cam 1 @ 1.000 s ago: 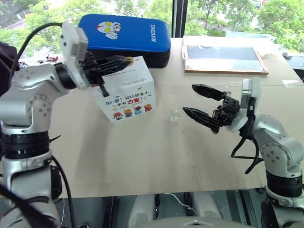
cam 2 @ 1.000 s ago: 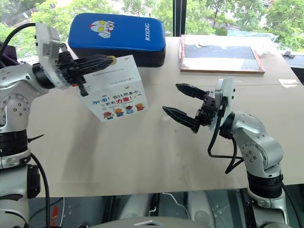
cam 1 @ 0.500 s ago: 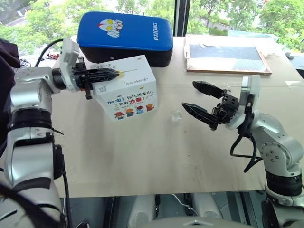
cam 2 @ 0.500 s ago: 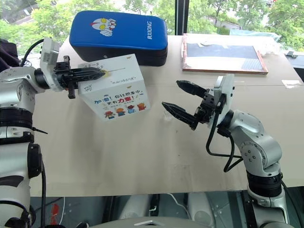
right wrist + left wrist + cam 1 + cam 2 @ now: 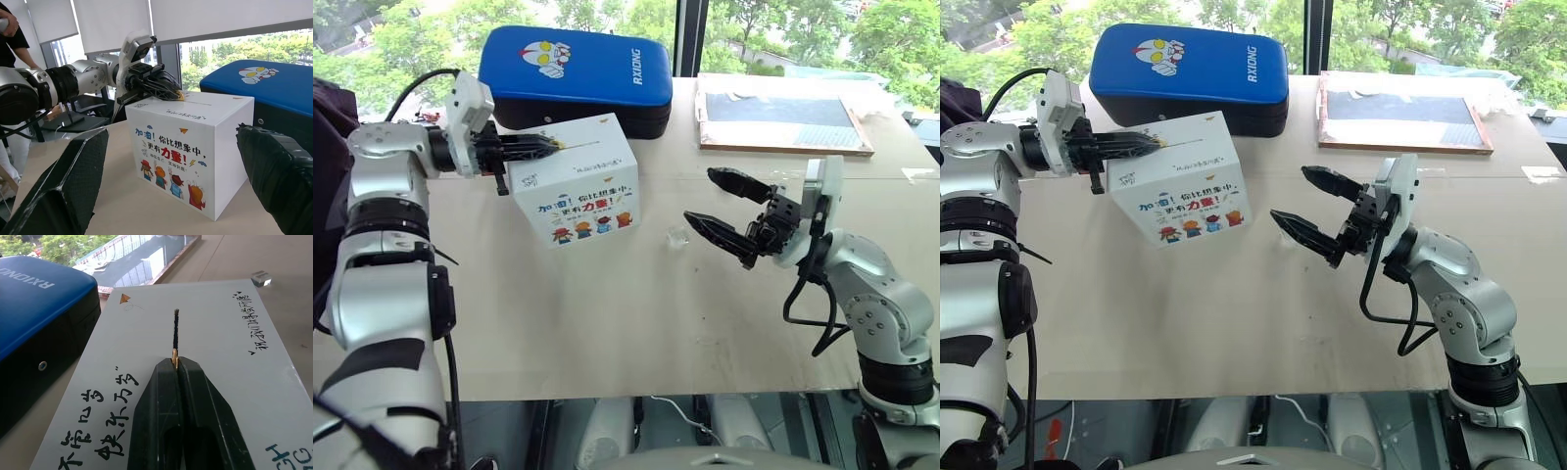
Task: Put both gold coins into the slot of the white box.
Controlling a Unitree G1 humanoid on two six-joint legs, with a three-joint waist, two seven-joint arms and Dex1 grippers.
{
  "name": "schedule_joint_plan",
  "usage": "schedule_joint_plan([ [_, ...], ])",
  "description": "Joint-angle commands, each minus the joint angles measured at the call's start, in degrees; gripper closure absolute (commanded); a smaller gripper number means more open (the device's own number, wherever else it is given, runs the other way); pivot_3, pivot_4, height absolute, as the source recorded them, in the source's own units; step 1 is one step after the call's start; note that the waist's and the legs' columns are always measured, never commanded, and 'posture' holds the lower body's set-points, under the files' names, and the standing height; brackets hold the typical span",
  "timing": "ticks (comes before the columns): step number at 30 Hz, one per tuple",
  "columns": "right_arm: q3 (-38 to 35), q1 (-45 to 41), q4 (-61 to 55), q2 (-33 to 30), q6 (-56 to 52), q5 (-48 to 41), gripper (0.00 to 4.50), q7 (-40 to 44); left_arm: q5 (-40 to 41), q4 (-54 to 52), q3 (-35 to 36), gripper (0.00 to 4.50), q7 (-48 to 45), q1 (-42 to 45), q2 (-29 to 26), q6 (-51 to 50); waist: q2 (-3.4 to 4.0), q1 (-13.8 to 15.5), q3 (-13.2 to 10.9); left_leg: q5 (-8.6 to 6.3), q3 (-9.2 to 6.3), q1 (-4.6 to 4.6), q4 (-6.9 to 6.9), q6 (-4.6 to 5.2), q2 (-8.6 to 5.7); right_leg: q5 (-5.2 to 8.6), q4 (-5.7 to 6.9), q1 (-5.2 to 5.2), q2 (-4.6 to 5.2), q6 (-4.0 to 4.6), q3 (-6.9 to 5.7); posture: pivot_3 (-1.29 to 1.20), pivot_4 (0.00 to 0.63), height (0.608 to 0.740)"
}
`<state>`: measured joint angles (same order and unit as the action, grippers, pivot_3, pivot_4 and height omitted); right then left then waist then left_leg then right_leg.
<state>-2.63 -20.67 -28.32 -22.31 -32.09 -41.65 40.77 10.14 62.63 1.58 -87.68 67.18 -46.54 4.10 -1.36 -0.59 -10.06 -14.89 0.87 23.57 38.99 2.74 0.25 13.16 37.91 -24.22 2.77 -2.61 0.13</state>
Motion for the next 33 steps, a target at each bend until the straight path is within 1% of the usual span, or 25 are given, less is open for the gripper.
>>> schedule_joint_plan([
  [1,-0.2,0.0,-2.3,-0.6,1.3,-0.6,0.0,0.1,-3.1,2.1,-2.0,3.48,-1.0,-0.2,0.6,-2.3,0.0,0.0,0.0,0.0,-0.01,0.01,0.03,0.0,0.0,0.0,0.01,0.0,0.0,0.0,0.0,0.0,0.15,0.74],
  [2,-0.1,0.0,-2.3,-0.5,1.3,-0.6,0.0,0.1,-2.9,2.0,-1.6,3.48,-1.0,-0.1,0.6,-2.7,0.0,-0.1,0.0,0.0,0.0,0.01,0.04,0.0,0.0,0.0,0.01,0.01,0.0,0.0,0.0,0.0,0.15,0.74],
  [3,-0.1,0.1,-2.4,-0.5,1.3,-0.6,0.0,0.1,-2.8,1.9,-1.3,2.82,-1.0,0.0,0.7,-2.8,0.0,-0.1,0.0,0.0,0.0,0.01,0.06,0.0,0.0,0.0,0.01,0.01,0.0,-0.01,0.0,0.0,0.15,0.74],
  [4,-0.1,0.1,-2.3,-0.5,1.2,-0.7,0.0,0.0,-3.2,1.8,-0.8,2.53,2.2,0.0,0.9,-1.1,0.0,-0.1,0.0,0.0,0.0,0.02,0.06,0.01,0.0,0.0,0.01,0.01,0.0,-0.01,-0.01,0.0,0.15,0.74],
  [5,-0.1,0.1,-2.4,-0.5,1.2,-0.7,0.0,0.0,-3.5,1.9,-0.4,2.0,5.0,0.1,1.1,0.0,0.0,0.0,0.0,0.0,-0.01,0.02,0.06,0.01,0.0,0.0,0.01,0.01,0.0,-0.01,-0.01,0.0,0.15,0.74],
  [7,-0.1,0.3,-2.6,-0.5,1.1,-0.8,0.0,-0.1,-2.5,1.2,0.9,1.11,6.3,0.5,1.1,-0.5,0.0,0.0,0.0,0.0,-0.05,0.04,0.08,0.0,0.01,-0.01,0.02,0.01,0.01,-0.01,-0.03,0.0,0.15,0.74],
  [9,-0.2,0.5,-2.9,-0.7,1.0,-0.9,0.0,-0.2,-1.3,0.0,2.1,0.08,7.4,1.2,1.2,-2.7,0.0,0.0,0.0,0.0,-0.09,0.07,0.1,0.01,0.0,-0.01,0.03,0.01,0.0,-0.01,-0.07,0.0,0.15,0.74],
  [11,-0.7,1.1,-3.1,-1.2,1.1,-0.8,0.0,-0.3,2.1,-4.7,4.5,0.01,6.9,1.8,1.6,-6.2,-0.01,0.0,0.0,0.0,-0.14,0.12,0.14,0.01,0.0,-0.01,0.03,0.0,0.0,-0.01,-0.13,0.0,0.15,0.74],
  [14,-2.4,2.8,-3.6,-2.2,1.6,-1.0,0.0,-0.5,8.9,-20.0,7.5,0.01,6.3,-0.6,1.7,-16.9,-0.09,0.0,-0.1,0.0,-0.28,0.28,0.2,0.0,0.0,-0.02,-0.02,-0.02,0.03,-0.02,-0.25,0.0,0.15,0.74],
  [17,-4.6,6.2,-3.6,-4.3,2.5,-0.8,0.0,0.4,17.7,-42.7,9.9,0.01,9.1,-9.4,1.2,-30.9,-0.09,-0.2,-0.1,0.0,-0.32,0.35,0.21,0.0,0.01,-0.01,-0.06,-0.02,0.14,-0.04,-0.28,0.0,0.15,0.74],
  [19,-5.7,9.7,-3.0,-6.3,4.2,0.6,0.0,2.5,22.7,-58.1,11.0,0.01,13.8,-18.0,1.7,-39.3,0.06,-0.4,0.0,-0.01,-0.29,0.31,0.15,0.0,0.0,0.01,-0.09,-0.04,0.24,-0.07,-0.21,0.0,0.15,0.74],
  [20,-6.2,11.8,-2.6,-7.6,5.4,1.6,0.0,3.9,24.8,-65.3,11.4,0.01,17.0,-23.1,2.4,-42.6,0.07,-0.3,0.0,-0.02,-0.27,0.23,0.12,-0.01,0.01,0.06,-0.12,0.01,0.44,-0.14,-0.06,0.0,0.15,0.74],
  [21,-6.6,13.5,-2.1,-8.8,6.6,2.6,0.0,5.1,26.0,-70.6,11.7,0.01,20.1,-27.3,3.3,-44.7,0.07,-0.2,0.0,-0.02,-0.27,0.2,0.12,-0.01,0.01,0.09,-0.1,0.03,0.45,-0.17,0.02,0.0,0.15,0.74],
  [24,-7.6,18.4,-0.3,-10.8,10.3,4.9,0.0,8.0,26.1,-83.5,11.4,0.01,29.7,-40.1,7.0,-47.5,0.08,-0.2,0.0,-0.04,-0.32,0.14,0.02,0.02,0.02,0.08,-0.07,0.03,0.42,-0.16,0.04,0.0,0.15,0.74],
  [25,-7.8,19.9,0.4,-11.1,11.4,5.4,0.0,8.5,25.0,-86.7,10.7,0.01,31.9,-44.4,7.7,-47.4,0.07,-0.2,0.0,-0.04,-0.34,0.1,0.01,0.02,0.02,0.08,-0.04,0.07,0.42,-0.15,0.05,0.0,0.15,0.74],
  [27,-7.9,23.7,1.5,-11.6,13.8,6.9,0.0,10.2,20.6,-91.4,8.3,0.01,35.1,-53.6,8.7,-43.9,0.07,-0.2,0.0,-0.04,-0.36,0.11,0.05,0.01,0.03,0.07,0.0,0.07,0.39,-0.12,0.07,0.0,0.15,0.74],
  [28,-8.1,25.2,1.8,-11.5,14.6,7.2,0.0,10.5,18.8,-92.8,7.1,0.01,36.3,-57.0,8.9,-42.6,0.07,0.0,0.0,-0.04,-0.35,0.07,0.04,0.01,0.03,0.07,-0.03,0.07,0.38,-0.11,0.11,0.0,0.15,0.74],
  [30,-7.6,28.2,3.1,-11.4,17.4,9.2,0.0,11.7,16.3,-94.4,5.5,0.01,39.1,-63.4,10.9,-39.3,0.13,0.1,0.0,-0.03,-0.36,-0.04,0.05,0.01,0.03,0.07,-0.02,0.18,0.37,-0.07,0.09,0.0,0.15,0.74],
  [33,-6.9,30.9,6.2,-10.6,21.6,12.0,0.0,12.5,11.2,-91.7,3.0,0.01,42.1,-70.4,12.9,-33.2,0.14,0.3,0.0,-0.04,-0.26,-0.51,0.03,0.01,0.03,0.19,-0.13,0.68,0.43,0.18,0.19,0.0,0.15,0.74],
])
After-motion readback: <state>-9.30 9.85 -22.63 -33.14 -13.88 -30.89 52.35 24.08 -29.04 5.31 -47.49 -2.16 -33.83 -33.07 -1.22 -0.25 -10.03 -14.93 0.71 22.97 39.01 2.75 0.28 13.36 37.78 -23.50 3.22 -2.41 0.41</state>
